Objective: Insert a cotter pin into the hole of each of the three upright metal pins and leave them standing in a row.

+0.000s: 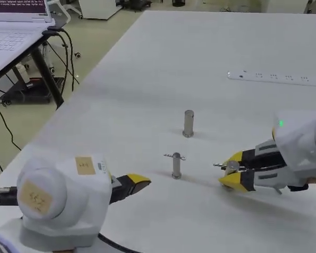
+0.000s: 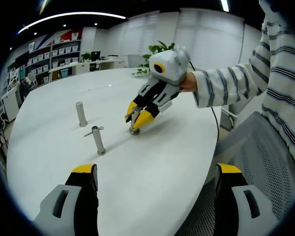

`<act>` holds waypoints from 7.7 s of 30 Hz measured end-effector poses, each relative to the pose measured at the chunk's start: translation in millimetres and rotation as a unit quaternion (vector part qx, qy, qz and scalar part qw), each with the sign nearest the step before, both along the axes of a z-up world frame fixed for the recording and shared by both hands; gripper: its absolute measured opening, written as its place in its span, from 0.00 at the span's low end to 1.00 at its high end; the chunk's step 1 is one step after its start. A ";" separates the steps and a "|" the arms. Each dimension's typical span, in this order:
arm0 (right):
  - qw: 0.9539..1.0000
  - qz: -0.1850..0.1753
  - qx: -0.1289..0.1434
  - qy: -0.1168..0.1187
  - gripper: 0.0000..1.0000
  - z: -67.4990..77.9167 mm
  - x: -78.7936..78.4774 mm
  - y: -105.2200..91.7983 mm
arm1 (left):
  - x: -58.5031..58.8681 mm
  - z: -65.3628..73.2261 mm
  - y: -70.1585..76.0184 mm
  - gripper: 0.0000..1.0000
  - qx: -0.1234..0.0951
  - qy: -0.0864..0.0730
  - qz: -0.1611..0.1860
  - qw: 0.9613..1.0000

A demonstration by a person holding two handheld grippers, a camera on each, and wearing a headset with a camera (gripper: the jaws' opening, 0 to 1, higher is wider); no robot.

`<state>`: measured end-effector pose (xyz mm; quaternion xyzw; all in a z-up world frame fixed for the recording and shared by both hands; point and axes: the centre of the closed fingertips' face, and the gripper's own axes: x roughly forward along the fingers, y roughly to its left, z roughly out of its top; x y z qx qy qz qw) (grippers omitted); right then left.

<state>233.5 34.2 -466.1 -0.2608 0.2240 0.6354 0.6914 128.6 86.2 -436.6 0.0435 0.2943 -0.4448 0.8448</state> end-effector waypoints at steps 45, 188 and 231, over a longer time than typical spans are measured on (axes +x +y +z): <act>0.962 -0.241 0.107 0.070 0.97 43.9 -44.4 -56.2 | 69.0 36.1 30.6 0.99 -0.013 -0.040 0.027 0.999; 0.942 -0.321 0.087 0.046 0.85 53.8 -57.9 -141.7 | 61.2 32.1 -0.7 0.99 -0.018 -0.046 0.118 0.992; 0.982 -0.021 -0.185 0.033 0.28 3.9 48.1 -96.9 | 22.1 12.7 7.4 0.99 -0.005 -0.006 0.031 0.999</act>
